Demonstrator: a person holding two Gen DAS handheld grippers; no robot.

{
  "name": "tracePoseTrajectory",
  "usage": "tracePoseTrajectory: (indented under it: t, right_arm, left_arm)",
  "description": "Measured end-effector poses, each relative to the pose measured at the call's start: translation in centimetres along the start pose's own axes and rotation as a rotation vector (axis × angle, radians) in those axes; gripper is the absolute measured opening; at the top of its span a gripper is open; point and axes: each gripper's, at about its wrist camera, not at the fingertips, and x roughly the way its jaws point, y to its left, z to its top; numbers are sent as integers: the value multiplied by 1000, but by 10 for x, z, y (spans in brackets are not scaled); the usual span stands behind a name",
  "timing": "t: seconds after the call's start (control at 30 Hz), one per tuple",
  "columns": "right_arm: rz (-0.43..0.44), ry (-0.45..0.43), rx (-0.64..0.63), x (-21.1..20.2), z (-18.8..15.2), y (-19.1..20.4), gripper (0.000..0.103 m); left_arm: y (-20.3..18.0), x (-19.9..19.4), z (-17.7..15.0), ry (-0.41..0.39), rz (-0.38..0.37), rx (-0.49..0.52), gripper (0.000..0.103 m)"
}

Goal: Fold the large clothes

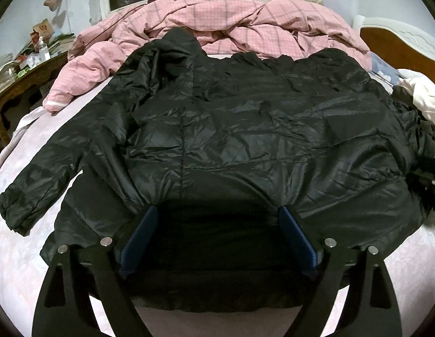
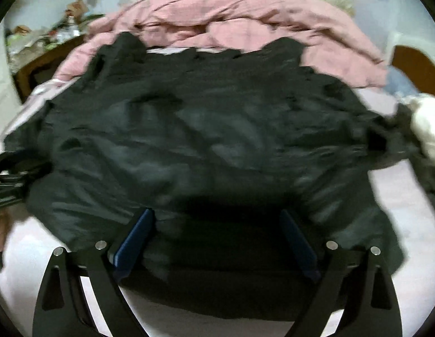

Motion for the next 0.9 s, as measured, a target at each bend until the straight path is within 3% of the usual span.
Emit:
tracePoseTrajectory:
  t: [0.07, 0.13, 0.23, 0.37, 0.5, 0.6, 0.73, 0.8, 0.9]
  right_arm:
    - [-46, 19, 49, 4, 3, -17, 100]
    - [-61, 40, 112, 8, 5, -37, 100]
    - [-151, 48, 172, 9, 6, -57, 100]
    - [-243, -2, 210, -2, 6, -69, 100]
    - [-237, -101, 200, -24, 5, -62, 100]
    - [-140, -188, 178, -42, 7, -50, 100]
    - [110, -236, 126, -52, 12, -24, 101]
    - [174, -238, 90, -52, 14, -6, 101]
    - [188, -232, 37, -48, 21, 21, 101]
  left_arm:
    - [0, 0, 0, 0, 1, -1, 89]
    - [1, 0, 0, -1, 6, -2, 89]
    - [0, 0, 0, -4, 13, -3, 90]
    - [0, -1, -1, -4, 16, -3, 90]
    - [1, -1, -1, -6, 17, -2, 90]
    - [1, -1, -1, -10, 19, -3, 90]
    - [1, -1, -1, -9, 21, -3, 90]
    - [1, -1, -1, -9, 22, -2, 90]
    - [1, -2, -1, -10, 24, 0, 90]
